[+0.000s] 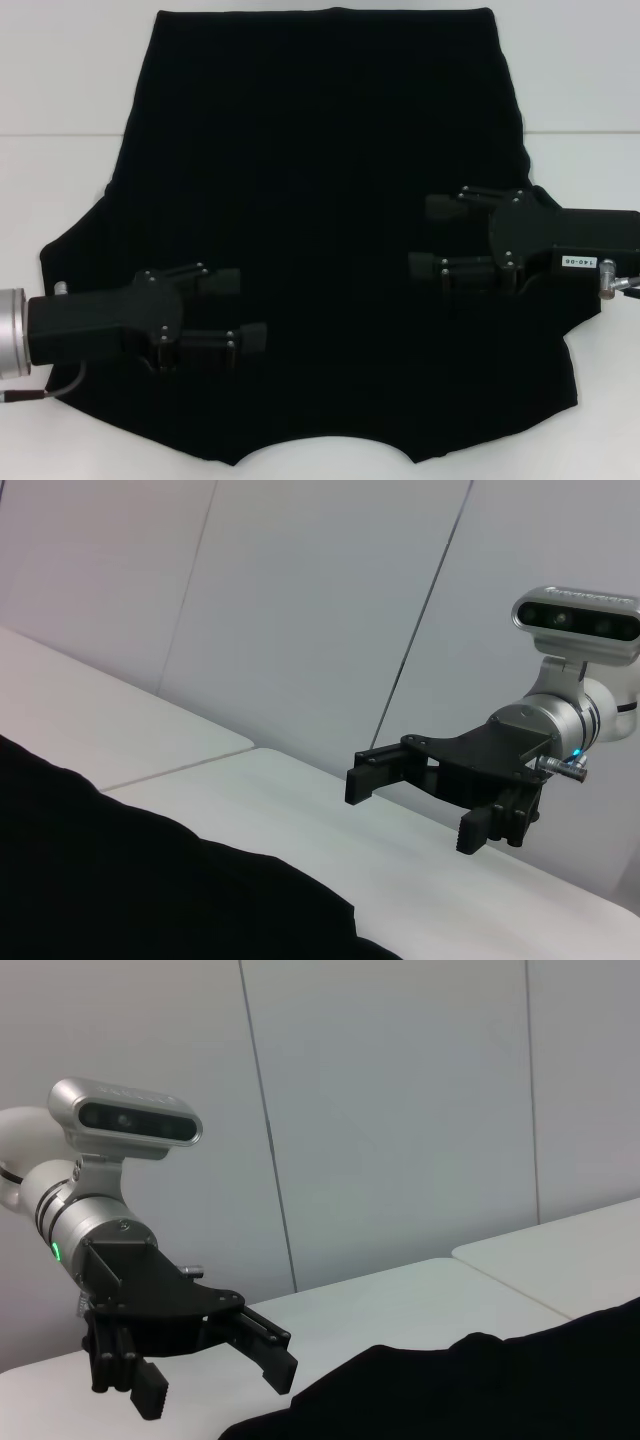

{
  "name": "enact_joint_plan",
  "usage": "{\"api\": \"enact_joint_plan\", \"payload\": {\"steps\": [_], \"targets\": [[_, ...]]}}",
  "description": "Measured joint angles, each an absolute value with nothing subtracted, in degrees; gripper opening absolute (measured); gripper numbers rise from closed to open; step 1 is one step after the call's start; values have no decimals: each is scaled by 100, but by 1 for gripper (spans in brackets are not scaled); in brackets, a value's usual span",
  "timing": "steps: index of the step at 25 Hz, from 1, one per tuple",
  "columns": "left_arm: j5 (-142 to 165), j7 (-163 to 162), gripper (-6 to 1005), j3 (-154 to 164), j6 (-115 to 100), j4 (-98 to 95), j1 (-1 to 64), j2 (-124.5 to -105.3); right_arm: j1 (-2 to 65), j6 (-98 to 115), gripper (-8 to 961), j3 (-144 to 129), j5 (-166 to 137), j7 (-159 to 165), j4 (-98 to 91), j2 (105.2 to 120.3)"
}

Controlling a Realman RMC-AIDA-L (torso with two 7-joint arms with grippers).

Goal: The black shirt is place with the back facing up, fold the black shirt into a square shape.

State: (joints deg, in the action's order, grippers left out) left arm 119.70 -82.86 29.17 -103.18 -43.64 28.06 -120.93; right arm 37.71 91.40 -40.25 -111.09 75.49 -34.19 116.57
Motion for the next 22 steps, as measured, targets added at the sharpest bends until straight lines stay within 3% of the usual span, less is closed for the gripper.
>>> {"api": "enact_joint_plan", "payload": {"steps": [22], "targets": [[11967, -9141, 933, 2354, -9825, -4354, 2899, -12012, 3783, 9095, 900, -4009, -11098, 7568, -3419, 11756]]}}
